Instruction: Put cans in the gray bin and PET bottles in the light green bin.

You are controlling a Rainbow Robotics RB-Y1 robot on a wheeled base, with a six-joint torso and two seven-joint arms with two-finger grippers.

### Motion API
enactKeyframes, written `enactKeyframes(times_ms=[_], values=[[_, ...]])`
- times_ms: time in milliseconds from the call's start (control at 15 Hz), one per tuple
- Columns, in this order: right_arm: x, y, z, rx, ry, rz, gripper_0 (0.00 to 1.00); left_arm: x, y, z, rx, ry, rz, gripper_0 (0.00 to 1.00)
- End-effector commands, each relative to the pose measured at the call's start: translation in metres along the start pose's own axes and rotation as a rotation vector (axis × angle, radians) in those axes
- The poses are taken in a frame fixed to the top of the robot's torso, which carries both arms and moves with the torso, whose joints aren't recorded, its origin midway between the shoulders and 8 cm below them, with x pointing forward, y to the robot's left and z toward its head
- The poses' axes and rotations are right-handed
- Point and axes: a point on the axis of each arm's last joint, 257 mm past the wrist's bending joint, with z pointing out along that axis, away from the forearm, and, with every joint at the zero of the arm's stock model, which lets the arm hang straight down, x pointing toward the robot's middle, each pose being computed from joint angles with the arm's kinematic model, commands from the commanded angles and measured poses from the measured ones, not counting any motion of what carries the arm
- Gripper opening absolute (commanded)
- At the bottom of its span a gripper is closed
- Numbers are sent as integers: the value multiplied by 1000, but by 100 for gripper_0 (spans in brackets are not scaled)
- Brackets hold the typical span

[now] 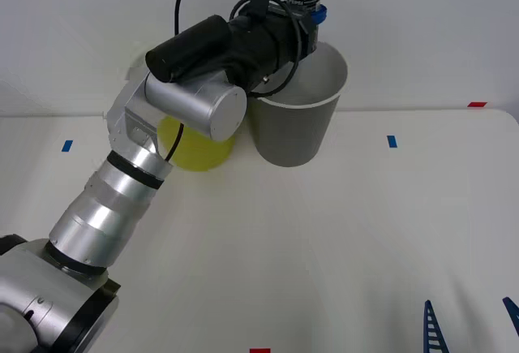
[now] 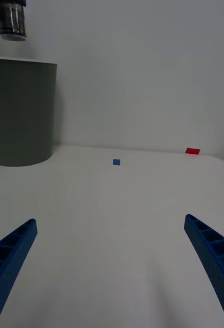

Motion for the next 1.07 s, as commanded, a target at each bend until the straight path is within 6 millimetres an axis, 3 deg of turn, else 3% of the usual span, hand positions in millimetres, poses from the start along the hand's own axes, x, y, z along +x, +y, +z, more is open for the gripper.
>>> enactKeyframes(times_ms=[67, 133, 200, 267, 467, 600, 800, 1067], values=[[0, 0, 0, 0, 0, 0, 100, 1, 1, 2, -11, -10, 25, 0], [0, 0, 0, 0, 0, 0, 100, 0, 1, 2, -13, -14, 31, 0], [0, 0, 0, 0, 0, 0, 100, -1, 2, 2, -14, -20, 37, 18], [0, 0, 0, 0, 0, 0, 100, -2, 4, 2, -18, -24, 39, 100], [0, 0, 0, 0, 0, 0, 100, -8, 11, -3, -17, -35, 16, 100], [0, 0, 0, 0, 0, 0, 100, -14, 9, -18, -6, -59, -3, 100], [0, 0, 0, 0, 0, 0, 100, -13, 14, -58, -19, -106, -60, 100], [0, 0, 0, 0, 0, 0, 100, 25, 19, -133, -59, -92, -102, 100]])
